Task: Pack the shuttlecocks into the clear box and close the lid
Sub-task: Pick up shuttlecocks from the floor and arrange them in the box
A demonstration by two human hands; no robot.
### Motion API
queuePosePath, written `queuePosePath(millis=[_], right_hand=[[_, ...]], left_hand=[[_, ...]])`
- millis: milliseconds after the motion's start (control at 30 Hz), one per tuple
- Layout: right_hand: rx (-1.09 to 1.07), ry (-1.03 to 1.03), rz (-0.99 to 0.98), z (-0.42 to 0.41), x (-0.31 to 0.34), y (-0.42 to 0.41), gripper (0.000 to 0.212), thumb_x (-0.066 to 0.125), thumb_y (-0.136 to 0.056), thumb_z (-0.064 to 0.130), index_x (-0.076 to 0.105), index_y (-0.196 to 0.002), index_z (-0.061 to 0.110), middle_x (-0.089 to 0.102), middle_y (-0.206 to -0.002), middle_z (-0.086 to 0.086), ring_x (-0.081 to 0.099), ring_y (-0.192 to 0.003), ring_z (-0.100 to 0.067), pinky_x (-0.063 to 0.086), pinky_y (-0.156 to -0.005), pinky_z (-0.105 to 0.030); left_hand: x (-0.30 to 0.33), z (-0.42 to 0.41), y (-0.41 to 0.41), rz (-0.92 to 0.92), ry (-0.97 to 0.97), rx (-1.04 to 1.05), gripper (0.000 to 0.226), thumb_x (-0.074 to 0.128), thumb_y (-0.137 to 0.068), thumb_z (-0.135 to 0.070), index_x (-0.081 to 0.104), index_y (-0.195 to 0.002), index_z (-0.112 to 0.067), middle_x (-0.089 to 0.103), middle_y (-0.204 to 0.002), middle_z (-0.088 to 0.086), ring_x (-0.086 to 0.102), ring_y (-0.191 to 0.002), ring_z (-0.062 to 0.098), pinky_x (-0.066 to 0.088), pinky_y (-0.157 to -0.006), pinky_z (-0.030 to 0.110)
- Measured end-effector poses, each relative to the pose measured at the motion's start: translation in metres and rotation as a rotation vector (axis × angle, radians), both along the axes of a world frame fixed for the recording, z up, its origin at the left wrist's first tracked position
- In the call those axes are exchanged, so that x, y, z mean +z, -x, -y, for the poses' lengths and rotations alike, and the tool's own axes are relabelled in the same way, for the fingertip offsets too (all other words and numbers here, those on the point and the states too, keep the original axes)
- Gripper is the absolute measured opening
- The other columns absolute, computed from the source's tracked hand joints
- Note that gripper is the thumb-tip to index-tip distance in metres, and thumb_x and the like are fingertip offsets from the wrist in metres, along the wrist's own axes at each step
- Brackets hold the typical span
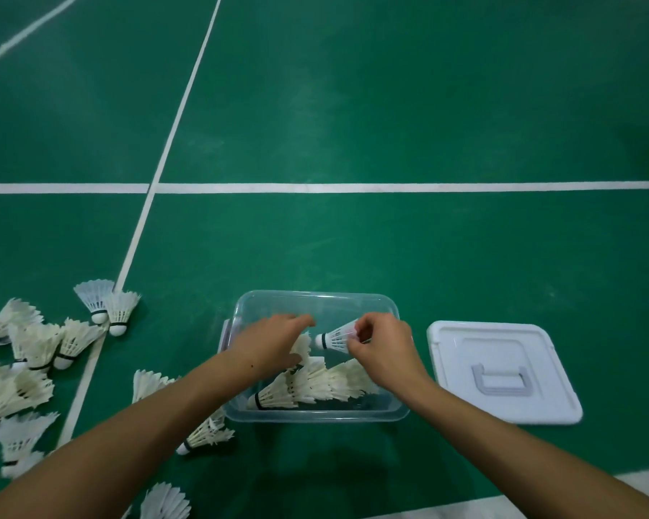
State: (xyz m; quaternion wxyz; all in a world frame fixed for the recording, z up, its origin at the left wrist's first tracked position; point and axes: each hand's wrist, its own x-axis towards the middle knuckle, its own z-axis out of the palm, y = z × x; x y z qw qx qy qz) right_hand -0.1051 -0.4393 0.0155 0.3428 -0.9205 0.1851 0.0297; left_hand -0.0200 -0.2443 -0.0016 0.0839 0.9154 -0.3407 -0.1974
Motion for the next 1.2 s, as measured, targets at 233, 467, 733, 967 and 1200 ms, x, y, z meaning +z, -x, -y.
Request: queuePosePath(millis=[233,467,733,967,1200], right_hand=[[0.027,0.09,-0.077,-0.014,-0.027,-0.023,0.013,0.069,-0.092,0.006,0.072,-0.079,0.004,0.073,-0.077,-0.011,0.07,-0.076,-0.025,0.063,-0.072,-0.047],[0.092,-0.122,-0.19,-0.013,-0.041,-0.029,0.015,0.079,-0.09,0.008,0.069,-0.085,0.018,0.071,-0.085,0.002,0.066,-0.078,-0.012,0.057,-0.073,-0.026],[0.161,-0.259,-0.232,-0.015,-0.05,-0.039,0.02,0.082,-0.088,0.004,0.067,-0.092,0.017,0.071,-0.093,-0.002,0.071,-0.088,-0.019,0.063,-0.08,-0.034],[0.173,-0.186,-0.273,-0.026,-0.061,-0.041,0.024,0.084,-0.087,0.009,0.063,-0.089,0.019,0.066,-0.081,0.002,0.063,-0.077,-0.016,0.063,-0.077,-0.036],[0.208,-0.14,-0.218,-0.018,-0.045,-0.033,0.033,0.087,-0.086,0.02,0.07,-0.113,0.011,0.071,-0.098,0.003,0.07,-0.091,-0.013,0.061,-0.082,-0.028]], left_hand=[[-0.027,0.013,-0.006,0.074,-0.194,0.016,0.062,0.076,-0.092,-0.037,0.047,-0.147,-0.034,0.067,-0.132,0.001,0.067,-0.113,0.025,0.056,-0.086,0.04],[-0.033,0.01,-0.012,-0.016,-0.107,0.055,0.052,0.078,-0.091,-0.028,0.05,-0.135,-0.029,0.068,-0.129,0.004,0.068,-0.108,0.025,0.059,-0.085,0.039],[-0.031,0.008,-0.01,-0.033,-0.072,0.081,0.057,0.077,-0.09,-0.02,0.048,-0.139,-0.029,0.068,-0.127,0.005,0.067,-0.104,0.026,0.058,-0.08,0.035],[-0.037,0.013,-0.004,0.065,-0.128,0.118,0.053,0.072,-0.093,-0.021,0.046,-0.138,-0.03,0.073,-0.109,0.002,0.071,-0.09,0.025,0.057,-0.071,0.035],[-0.026,0.008,-0.002,-0.033,-0.005,0.154,0.068,0.077,-0.088,-0.016,0.045,-0.147,-0.027,0.069,-0.124,0.006,0.068,-0.099,0.025,0.059,-0.079,0.035]])
